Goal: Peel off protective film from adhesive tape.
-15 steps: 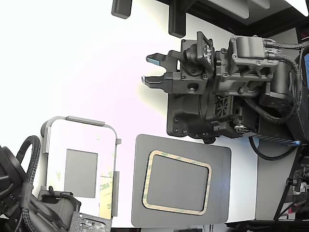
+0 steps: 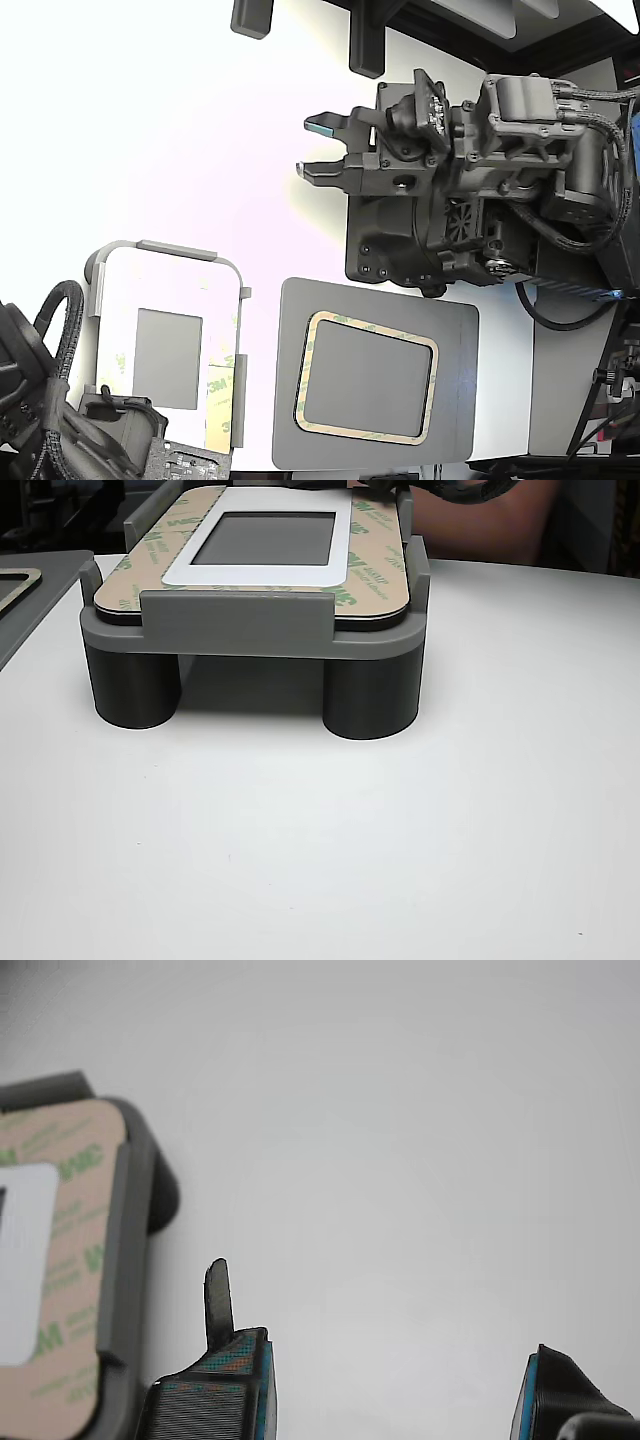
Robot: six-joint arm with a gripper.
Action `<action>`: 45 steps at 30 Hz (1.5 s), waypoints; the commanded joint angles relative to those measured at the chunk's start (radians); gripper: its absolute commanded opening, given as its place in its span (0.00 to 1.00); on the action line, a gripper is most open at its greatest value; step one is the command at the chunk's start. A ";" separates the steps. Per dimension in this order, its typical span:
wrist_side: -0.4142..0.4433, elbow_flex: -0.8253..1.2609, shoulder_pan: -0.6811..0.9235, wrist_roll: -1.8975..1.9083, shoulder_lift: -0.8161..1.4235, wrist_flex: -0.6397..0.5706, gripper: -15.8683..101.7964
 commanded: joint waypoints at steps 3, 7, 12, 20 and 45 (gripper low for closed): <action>0.012 -0.074 0.005 -0.003 -0.006 -0.012 0.98; 0.063 -0.130 0.072 -0.026 -0.080 -0.031 0.98; 0.101 -0.221 0.184 -0.238 -0.206 -0.031 0.94; 0.051 -0.245 0.250 -0.695 -0.209 0.028 0.05; 0.242 -0.310 0.486 -1.371 -0.568 -0.107 0.05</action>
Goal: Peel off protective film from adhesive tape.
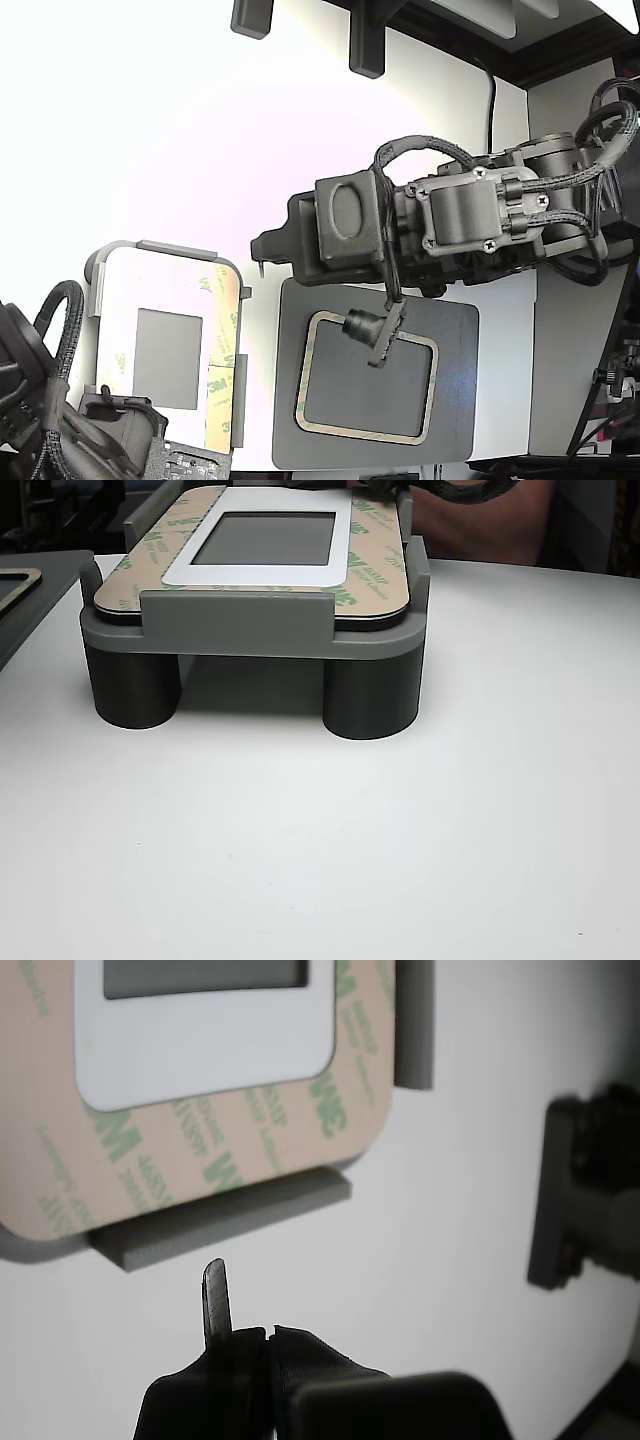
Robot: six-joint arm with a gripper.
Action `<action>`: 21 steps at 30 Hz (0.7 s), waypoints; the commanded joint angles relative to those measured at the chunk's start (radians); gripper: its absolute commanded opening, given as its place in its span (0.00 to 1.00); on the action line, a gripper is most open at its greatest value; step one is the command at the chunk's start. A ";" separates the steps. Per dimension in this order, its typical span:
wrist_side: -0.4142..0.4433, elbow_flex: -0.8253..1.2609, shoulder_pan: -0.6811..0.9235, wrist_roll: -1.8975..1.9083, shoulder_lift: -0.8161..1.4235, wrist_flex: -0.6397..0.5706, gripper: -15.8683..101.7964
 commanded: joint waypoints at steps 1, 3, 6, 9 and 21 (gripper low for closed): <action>-0.002 -0.054 0.011 -0.017 -0.034 -0.023 0.05; -0.015 -0.058 0.023 -0.037 -0.052 -0.058 0.05; -0.020 -0.075 0.051 -0.071 -0.092 -0.091 0.06; -0.006 -0.069 0.086 -0.092 -0.115 -0.133 0.06; -0.089 -0.060 0.123 -0.321 -0.213 -0.262 0.06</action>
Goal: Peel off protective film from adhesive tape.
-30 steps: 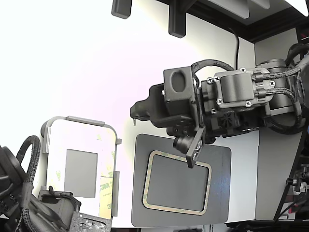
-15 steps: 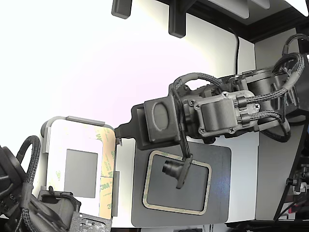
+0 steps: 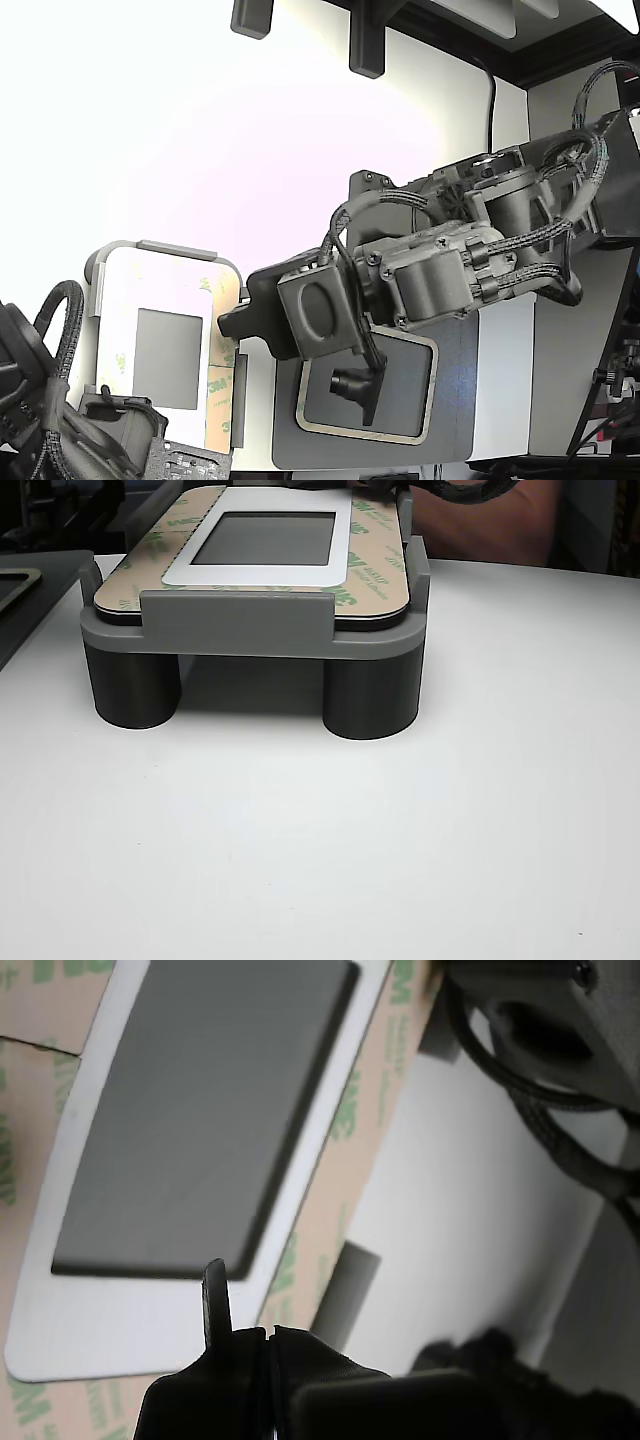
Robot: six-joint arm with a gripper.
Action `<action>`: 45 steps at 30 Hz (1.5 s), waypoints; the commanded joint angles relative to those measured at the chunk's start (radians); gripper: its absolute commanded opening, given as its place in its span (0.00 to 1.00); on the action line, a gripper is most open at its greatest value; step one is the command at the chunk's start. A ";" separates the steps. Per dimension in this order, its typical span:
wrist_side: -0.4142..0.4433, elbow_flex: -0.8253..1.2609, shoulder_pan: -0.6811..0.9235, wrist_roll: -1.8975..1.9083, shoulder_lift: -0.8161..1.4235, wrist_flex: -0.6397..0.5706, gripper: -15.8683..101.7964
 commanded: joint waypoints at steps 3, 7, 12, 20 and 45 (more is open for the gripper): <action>-0.043 -0.087 -0.002 -0.066 -0.064 -0.021 0.05; -0.083 -0.121 -0.002 -0.083 -0.132 -0.049 0.05; -0.112 -0.160 0.003 -0.118 -0.207 -0.074 0.05; -0.110 -0.210 0.038 -0.101 -0.293 -0.094 0.05; -0.097 -0.279 0.110 -0.132 -0.422 -0.127 0.05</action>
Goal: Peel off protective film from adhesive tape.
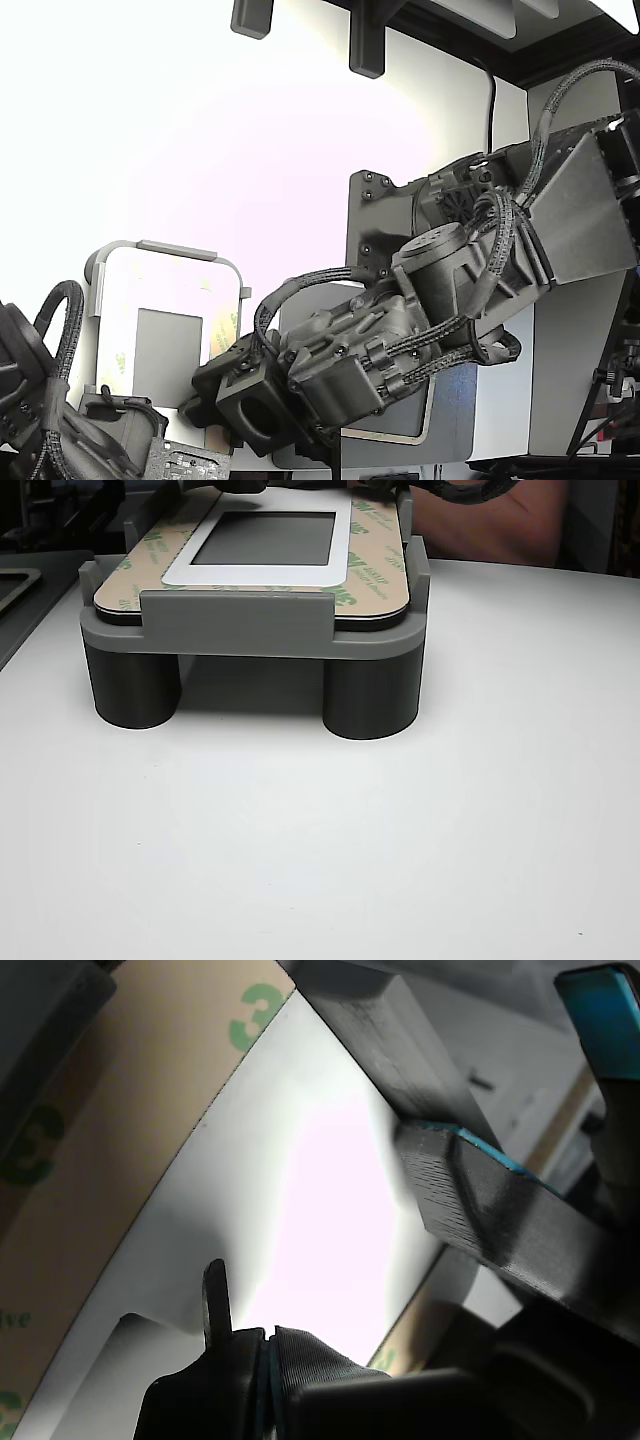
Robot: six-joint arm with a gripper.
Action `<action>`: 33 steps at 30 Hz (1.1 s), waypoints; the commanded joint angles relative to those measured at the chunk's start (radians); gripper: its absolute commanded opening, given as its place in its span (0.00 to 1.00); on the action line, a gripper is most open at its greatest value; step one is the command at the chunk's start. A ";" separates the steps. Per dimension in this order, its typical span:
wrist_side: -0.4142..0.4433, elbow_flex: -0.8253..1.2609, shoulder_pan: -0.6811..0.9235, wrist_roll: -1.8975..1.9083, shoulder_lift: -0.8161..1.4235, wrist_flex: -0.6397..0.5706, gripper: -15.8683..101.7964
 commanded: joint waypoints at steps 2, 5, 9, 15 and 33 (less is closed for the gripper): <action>0.005 -0.028 -0.005 -0.002 0.015 -0.014 0.05; 0.011 -0.026 0.002 -0.011 0.011 -0.015 0.06; 0.011 -0.020 0.003 -0.021 0.009 -0.026 0.06; 0.009 -0.021 0.008 -0.034 0.005 -0.034 0.06; 0.014 -0.011 0.017 -0.040 -0.005 -0.048 0.06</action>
